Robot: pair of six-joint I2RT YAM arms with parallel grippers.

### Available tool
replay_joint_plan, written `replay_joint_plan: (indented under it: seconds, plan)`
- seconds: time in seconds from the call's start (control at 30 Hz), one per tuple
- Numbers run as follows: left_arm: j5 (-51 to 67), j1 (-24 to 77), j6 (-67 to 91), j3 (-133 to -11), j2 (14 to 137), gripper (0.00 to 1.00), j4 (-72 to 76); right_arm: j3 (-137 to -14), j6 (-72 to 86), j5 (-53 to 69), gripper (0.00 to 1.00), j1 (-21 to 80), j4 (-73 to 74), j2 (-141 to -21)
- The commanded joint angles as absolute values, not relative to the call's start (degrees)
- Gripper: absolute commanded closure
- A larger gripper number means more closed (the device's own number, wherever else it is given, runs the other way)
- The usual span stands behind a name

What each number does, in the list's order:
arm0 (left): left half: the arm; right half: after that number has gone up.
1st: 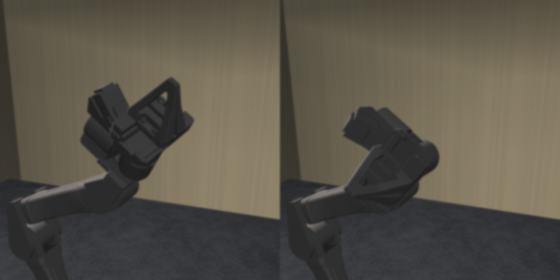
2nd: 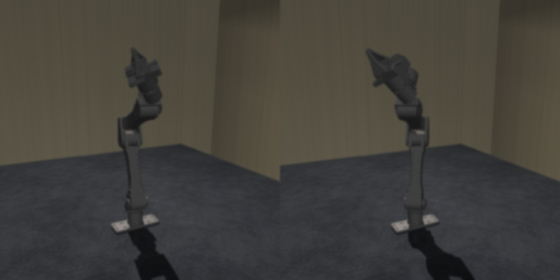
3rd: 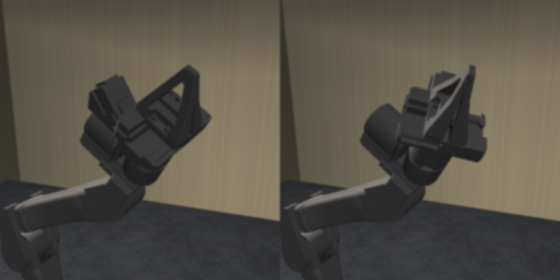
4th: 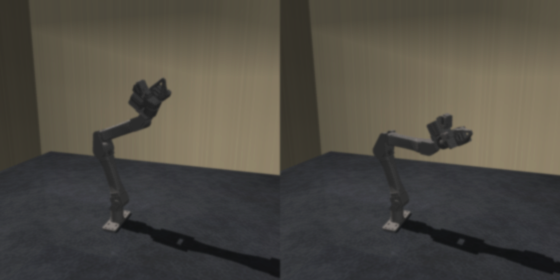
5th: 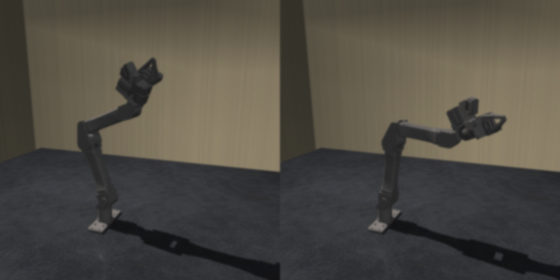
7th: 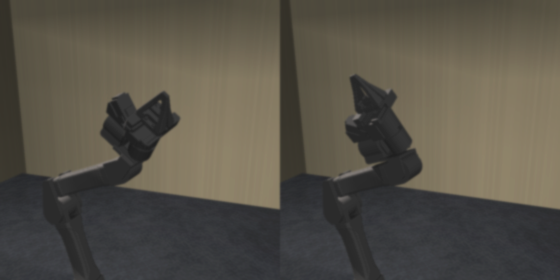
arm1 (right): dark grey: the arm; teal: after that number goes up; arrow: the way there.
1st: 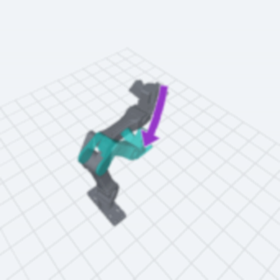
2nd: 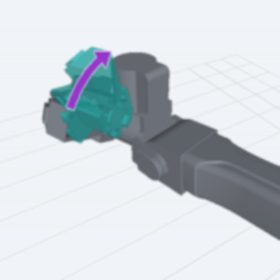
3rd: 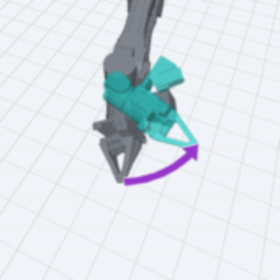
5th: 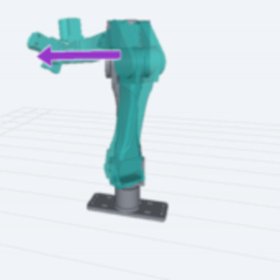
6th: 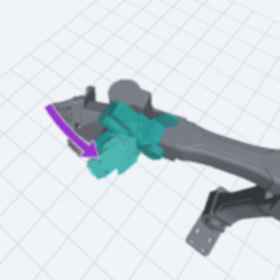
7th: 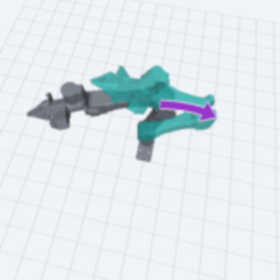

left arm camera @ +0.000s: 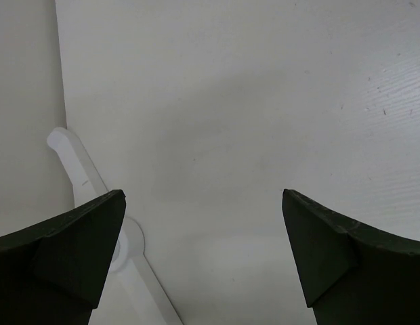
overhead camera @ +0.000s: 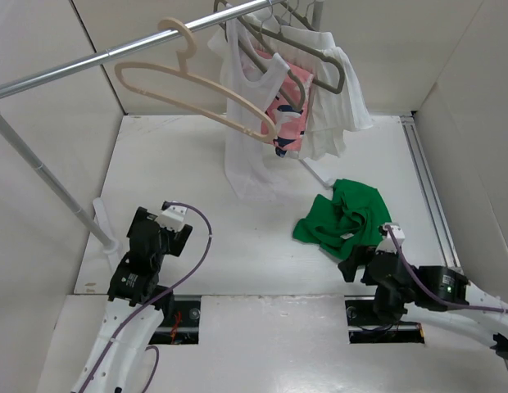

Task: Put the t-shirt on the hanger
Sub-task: Move the tshirt to the center of the board

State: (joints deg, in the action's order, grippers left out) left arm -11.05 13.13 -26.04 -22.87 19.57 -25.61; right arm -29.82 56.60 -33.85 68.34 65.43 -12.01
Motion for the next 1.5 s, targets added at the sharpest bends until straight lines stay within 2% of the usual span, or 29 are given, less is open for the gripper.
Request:
replay_joint_plan:
  seconds: [0.0,0.17,0.27,0.33,0.37,0.4,0.5,0.6,0.73,0.83,0.9,0.93,1.07,1.13,1.27,1.33,1.4,1.43,1.47]
  plan:
    - [-12.7,13.1,-24.3,-23.1,18.9,0.00,-23.5,-34.1,57.7,-36.8,0.00,68.8,67.2,-16.3]
    - [-9.4,13.1,-24.9,-26.7,18.9,0.00,-24.5,-40.1,54.9,-39.9,0.00,68.8,67.2,-31.0]
    - [-1.1,13.1,-30.0,-30.7,18.9,0.00,-27.8,-43.0,47.5,-37.8,0.00,67.3,65.6,-41.1]
    - [5.1,13.1,-33.5,-32.9,18.9,0.00,-30.7,-46.5,29.1,-33.3,0.00,63.8,60.7,-54.4]
    - [6.0,13.1,-34.4,-34.5,18.9,0.00,-30.8,-49.5,16.6,-26.8,0.00,61.5,55.0,-64.6]
    - [6.0,13.1,-34.5,-35.1,18.9,0.00,-30.8,-52.3,16.5,-26.1,0.00,61.4,56.4,-69.7]
    - [5.3,13.1,-33.2,-36.4,18.9,0.00,-30.2,-59.5,22.8,-34.8,0.00,61.4,67.2,-79.6]
    - [4.7,13.1,-33.2,-36.9,18.9,0.00,-30.8,-61.2,18.7,-32.9,0.00,58.4,62.1,-77.2]
    - [4.7,13.1,-33.8,-36.4,18.4,0.00,-32.2,-54.9,14.2,-27.5,0.00,47.3,51.7,-67.0]
    - [4.7,13.1,-33.8,-35.2,17.8,0.00,-32.2,-51.2,6.3,-22.6,0.00,39.1,46.7,-61.4]
    - [4.7,13.1,-33.8,-34.6,17.8,0.00,-31.6,-47.8,-4.5,-16.7,0.00,35.2,36.9,-59.6]
    - [4.7,13.1,-33.8,-34.0,17.8,0.00,-31.6,-46.9,-7.6,-9.6,0.00,34.1,34.1,-59.1]
    - [4.7,13.1,-33.8,-34.0,17.8,0.00,-31.6,-45.2,-17.0,0.9,0.00,34.4,28.6,-60.5]
    - [4.7,13.1,-34.5,-34.0,17.8,0.00,-31.6,-45.2,-19.3,2.5,0.00,36.3,27.8,-62.3]
    - [4.2,13.1,-35.0,-33.0,17.8,0.00,-31.6,-45.7,-18.5,-2.8,0.01,36.9,29.2,-69.2]
    - [4.2,13.1,-35.0,-33.0,17.8,0.00,-31.6,-45.7,-19.2,-2.1,0.29,36.3,28.2,-73.5]
    - [4.2,13.1,-35.0,-33.5,17.8,0.00,-31.6,-47.4,-20.2,-0.8,0.64,37.2,27.7,-76.4]
    - [3.7,13.1,-35.0,-34.1,17.8,0.00,-31.6,-48.1,-20.2,-0.1,0.96,38.7,27.2,-77.5]
    - [3.7,13.1,-35.0,-34.1,17.8,0.00,-31.6,-49.4,-20.2,-0.1,1.00,39.6,26.6,-79.6]
